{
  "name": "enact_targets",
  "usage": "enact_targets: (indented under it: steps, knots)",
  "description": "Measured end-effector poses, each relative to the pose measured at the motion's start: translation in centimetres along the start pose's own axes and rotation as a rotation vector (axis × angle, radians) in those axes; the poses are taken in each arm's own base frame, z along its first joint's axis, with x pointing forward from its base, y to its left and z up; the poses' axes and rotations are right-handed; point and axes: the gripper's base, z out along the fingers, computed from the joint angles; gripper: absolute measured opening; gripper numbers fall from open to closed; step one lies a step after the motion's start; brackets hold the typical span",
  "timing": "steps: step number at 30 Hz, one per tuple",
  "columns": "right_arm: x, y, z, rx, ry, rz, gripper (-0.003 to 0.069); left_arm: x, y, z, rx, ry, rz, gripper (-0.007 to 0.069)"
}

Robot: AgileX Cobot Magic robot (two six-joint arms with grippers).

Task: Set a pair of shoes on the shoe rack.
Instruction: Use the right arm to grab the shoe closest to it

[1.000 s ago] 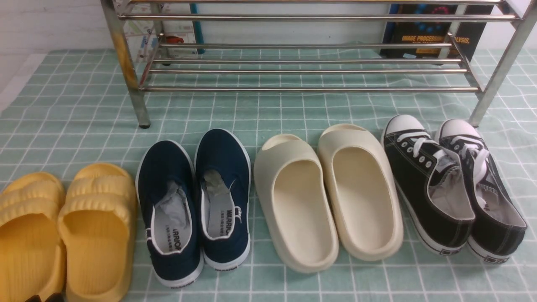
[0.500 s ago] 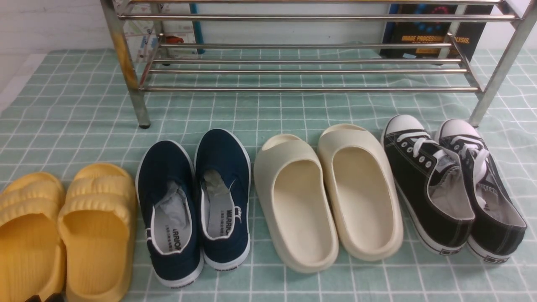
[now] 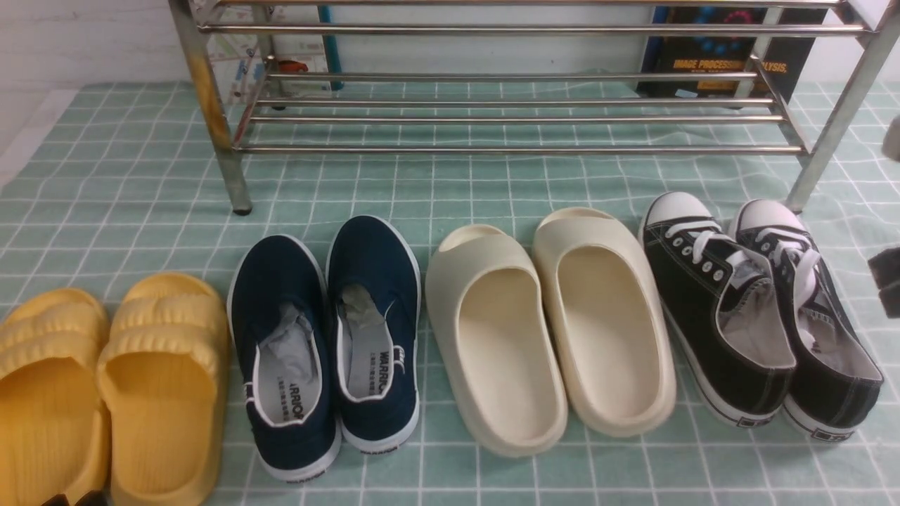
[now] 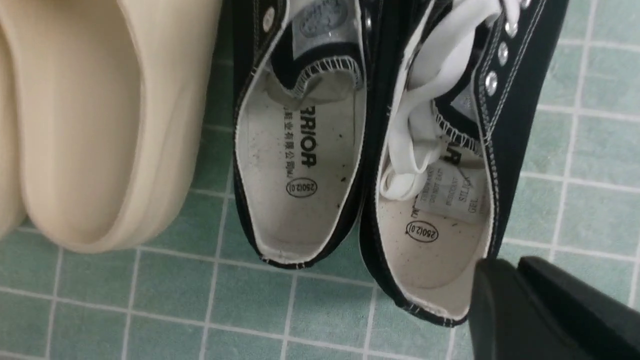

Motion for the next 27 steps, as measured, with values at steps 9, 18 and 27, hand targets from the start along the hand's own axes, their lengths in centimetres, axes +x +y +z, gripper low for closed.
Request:
enact_targets:
  steps: [9, 18, 27]
  knots:
    - [-0.9, 5.2, 2.4, -0.115, -0.014, -0.173, 0.0432, 0.0, 0.0, 0.0, 0.0, 0.0, 0.0, 0.0218]
    - [-0.8, 7.5, 6.1, -0.057, 0.061, -0.297, 0.0465, 0.0, 0.0, 0.0, 0.0, 0.0, 0.0, 0.0218]
    - [-1.4, 7.4, 9.9, -0.027, 0.059, -0.283, 0.0321, 0.0, 0.0, 0.0, 0.0, 0.0, 0.0, 0.0218]
